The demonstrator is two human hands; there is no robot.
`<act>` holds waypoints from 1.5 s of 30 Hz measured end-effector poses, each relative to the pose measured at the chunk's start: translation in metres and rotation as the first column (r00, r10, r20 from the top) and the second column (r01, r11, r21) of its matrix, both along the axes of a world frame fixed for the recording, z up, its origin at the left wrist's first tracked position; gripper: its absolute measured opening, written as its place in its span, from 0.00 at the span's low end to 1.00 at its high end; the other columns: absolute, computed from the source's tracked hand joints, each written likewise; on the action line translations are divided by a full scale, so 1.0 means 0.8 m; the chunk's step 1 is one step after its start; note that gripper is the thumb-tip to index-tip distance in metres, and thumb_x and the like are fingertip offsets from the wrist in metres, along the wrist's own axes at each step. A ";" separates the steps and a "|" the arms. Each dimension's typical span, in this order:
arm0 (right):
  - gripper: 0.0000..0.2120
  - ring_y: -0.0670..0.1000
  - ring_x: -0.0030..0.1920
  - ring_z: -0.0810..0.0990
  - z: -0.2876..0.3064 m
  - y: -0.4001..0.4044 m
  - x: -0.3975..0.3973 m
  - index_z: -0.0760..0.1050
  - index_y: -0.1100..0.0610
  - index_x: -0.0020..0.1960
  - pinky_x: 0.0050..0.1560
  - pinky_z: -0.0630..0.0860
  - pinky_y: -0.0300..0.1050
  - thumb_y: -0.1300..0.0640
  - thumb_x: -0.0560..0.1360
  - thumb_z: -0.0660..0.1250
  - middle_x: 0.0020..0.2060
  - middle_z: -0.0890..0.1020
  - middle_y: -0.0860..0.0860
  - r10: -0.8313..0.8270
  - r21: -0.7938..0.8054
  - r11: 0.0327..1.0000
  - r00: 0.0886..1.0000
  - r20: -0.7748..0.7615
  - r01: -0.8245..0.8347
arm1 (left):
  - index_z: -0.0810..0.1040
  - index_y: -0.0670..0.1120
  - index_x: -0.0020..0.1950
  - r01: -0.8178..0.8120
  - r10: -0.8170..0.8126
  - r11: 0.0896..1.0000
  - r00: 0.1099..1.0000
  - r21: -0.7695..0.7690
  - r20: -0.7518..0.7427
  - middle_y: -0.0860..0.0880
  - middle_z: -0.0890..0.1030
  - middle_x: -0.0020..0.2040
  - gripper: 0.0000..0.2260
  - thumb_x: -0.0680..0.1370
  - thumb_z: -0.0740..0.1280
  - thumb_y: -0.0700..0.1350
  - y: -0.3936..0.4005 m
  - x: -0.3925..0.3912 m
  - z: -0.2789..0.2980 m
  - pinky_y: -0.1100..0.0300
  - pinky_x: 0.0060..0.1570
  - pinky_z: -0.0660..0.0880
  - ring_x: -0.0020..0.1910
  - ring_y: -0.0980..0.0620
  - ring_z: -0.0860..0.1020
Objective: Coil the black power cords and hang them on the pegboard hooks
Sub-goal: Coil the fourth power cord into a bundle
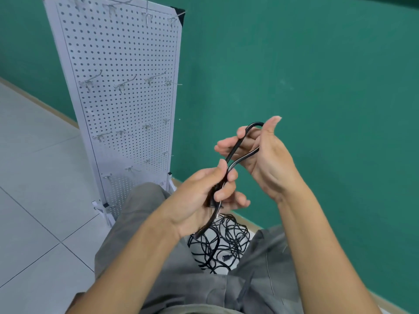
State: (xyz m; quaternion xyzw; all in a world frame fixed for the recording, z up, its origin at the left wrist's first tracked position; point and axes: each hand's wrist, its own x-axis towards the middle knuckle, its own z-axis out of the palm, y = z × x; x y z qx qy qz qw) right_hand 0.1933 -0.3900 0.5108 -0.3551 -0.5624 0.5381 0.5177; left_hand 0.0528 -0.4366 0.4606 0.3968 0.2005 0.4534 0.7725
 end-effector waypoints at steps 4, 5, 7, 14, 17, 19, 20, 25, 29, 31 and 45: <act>0.32 0.63 0.55 0.85 -0.009 0.001 -0.004 0.69 0.59 0.48 0.64 0.78 0.57 0.32 0.77 0.43 0.46 0.86 0.64 0.040 -0.040 0.998 0.999 -0.016 -0.040 | 0.67 0.47 0.43 0.027 -0.021 0.996 0.997 -0.080 0.077 0.53 0.68 0.28 0.14 0.84 0.56 0.53 -0.001 0.003 -0.003 0.52 0.41 0.83 0.31 0.52 0.79; 0.32 0.63 0.56 0.85 -0.011 0.001 -0.004 0.69 0.59 0.48 0.65 0.77 0.57 0.33 0.79 0.41 0.47 0.86 0.64 0.051 -0.050 0.997 0.998 -0.040 -0.053 | 0.67 0.48 0.44 0.029 -0.024 0.996 0.998 -0.079 0.059 0.54 0.67 0.28 0.13 0.84 0.56 0.54 -0.001 0.001 -0.004 0.61 0.31 0.80 0.27 0.56 0.75; 0.32 0.62 0.58 0.84 -0.014 0.002 -0.005 0.70 0.59 0.48 0.65 0.77 0.57 0.35 0.82 0.39 0.50 0.86 0.64 0.089 -0.062 0.994 0.993 -0.081 -0.094 | 0.68 0.49 0.46 0.063 -0.057 0.994 0.996 -0.084 0.068 0.56 0.64 0.28 0.12 0.84 0.57 0.54 0.002 -0.006 -0.008 0.69 0.21 0.69 0.22 0.61 0.67; 0.32 0.61 0.57 0.85 -0.015 0.005 -0.014 0.69 0.57 0.45 0.44 0.83 0.46 0.35 0.81 0.37 0.54 0.85 0.63 0.174 -0.097 0.978 0.977 -0.125 -0.186 | 0.73 0.48 0.48 0.273 -0.226 0.955 0.923 -0.115 0.311 0.54 0.60 0.29 0.11 0.83 0.60 0.54 0.020 -0.020 -0.024 0.68 0.19 0.59 0.22 0.59 0.55; 0.39 0.62 0.58 0.83 -0.027 0.007 -0.021 0.73 0.60 0.58 0.53 0.83 0.52 0.32 0.80 0.37 0.60 0.83 0.63 0.203 -0.164 0.960 0.969 -0.141 -0.225 | 0.68 0.51 0.39 0.124 -0.071 0.977 0.955 -0.171 0.287 0.54 0.60 0.26 0.16 0.84 0.57 0.57 0.025 -0.021 -0.020 0.66 0.19 0.57 0.20 0.60 0.58; 0.43 0.61 0.57 0.82 -0.045 0.003 -0.029 0.70 0.62 0.68 0.59 0.81 0.58 0.29 0.77 0.38 0.63 0.81 0.64 0.249 -0.228 0.937 0.964 -0.088 -0.263 | 0.65 0.51 0.38 -0.042 0.087 0.984 0.962 -0.176 0.257 0.55 0.59 0.25 0.17 0.85 0.55 0.56 0.029 -0.026 -0.017 0.66 0.18 0.57 0.19 0.60 0.58; 0.44 0.60 0.56 0.82 -0.056 -0.001 -0.033 0.69 0.62 0.71 0.59 0.80 0.58 0.28 0.76 0.39 0.63 0.81 0.64 0.283 -0.259 0.922 0.957 -0.060 -0.288 | 0.65 0.51 0.38 -0.121 0.160 0.978 0.955 -0.167 0.249 0.56 0.58 0.26 0.18 0.85 0.54 0.56 0.031 -0.031 -0.015 0.66 0.18 0.57 0.19 0.60 0.58; 0.36 0.60 0.59 0.83 -0.105 -0.028 -0.048 0.74 0.60 0.68 0.67 0.76 0.56 0.33 0.81 0.47 0.57 0.85 0.59 0.449 -0.323 0.868 0.875 0.183 -0.378 | 0.64 0.51 0.38 -0.388 0.418 0.907 0.875 -0.161 0.246 0.55 0.57 0.26 0.19 0.87 0.52 0.53 0.044 -0.075 -0.009 0.65 0.20 0.55 0.20 0.59 0.56; 0.21 0.54 0.46 0.81 -0.123 -0.044 -0.050 0.80 0.65 0.55 0.60 0.76 0.47 0.49 0.86 0.58 0.42 0.84 0.56 0.467 -0.208 0.884 0.794 0.389 -0.418 | 0.65 0.50 0.38 -0.436 0.485 0.873 0.820 -0.217 0.304 0.56 0.58 0.26 0.18 0.87 0.52 0.52 0.051 -0.105 -0.011 0.65 0.19 0.57 0.20 0.59 0.57; 0.16 0.51 0.42 0.78 -0.129 -0.047 -0.048 0.82 0.63 0.53 0.55 0.75 0.44 0.54 0.85 0.60 0.37 0.81 0.53 0.418 -0.159 0.907 0.792 0.445 -0.390 | 0.65 0.50 0.38 -0.469 0.518 0.854 0.804 -0.225 0.292 0.55 0.58 0.27 0.18 0.87 0.53 0.52 0.055 -0.119 -0.011 0.65 0.19 0.57 0.20 0.59 0.57; 0.08 0.46 0.35 0.75 -0.105 -0.035 0.008 0.84 0.58 0.42 0.39 0.72 0.37 0.60 0.79 0.70 0.33 0.81 0.49 0.068 0.038 0.994 0.838 0.541 -0.105 | 0.63 0.50 0.37 -0.520 0.529 0.834 0.849 -0.184 -0.002 0.54 0.58 0.28 0.19 0.88 0.54 0.51 0.057 -0.132 -0.018 0.65 0.18 0.56 0.21 0.58 0.56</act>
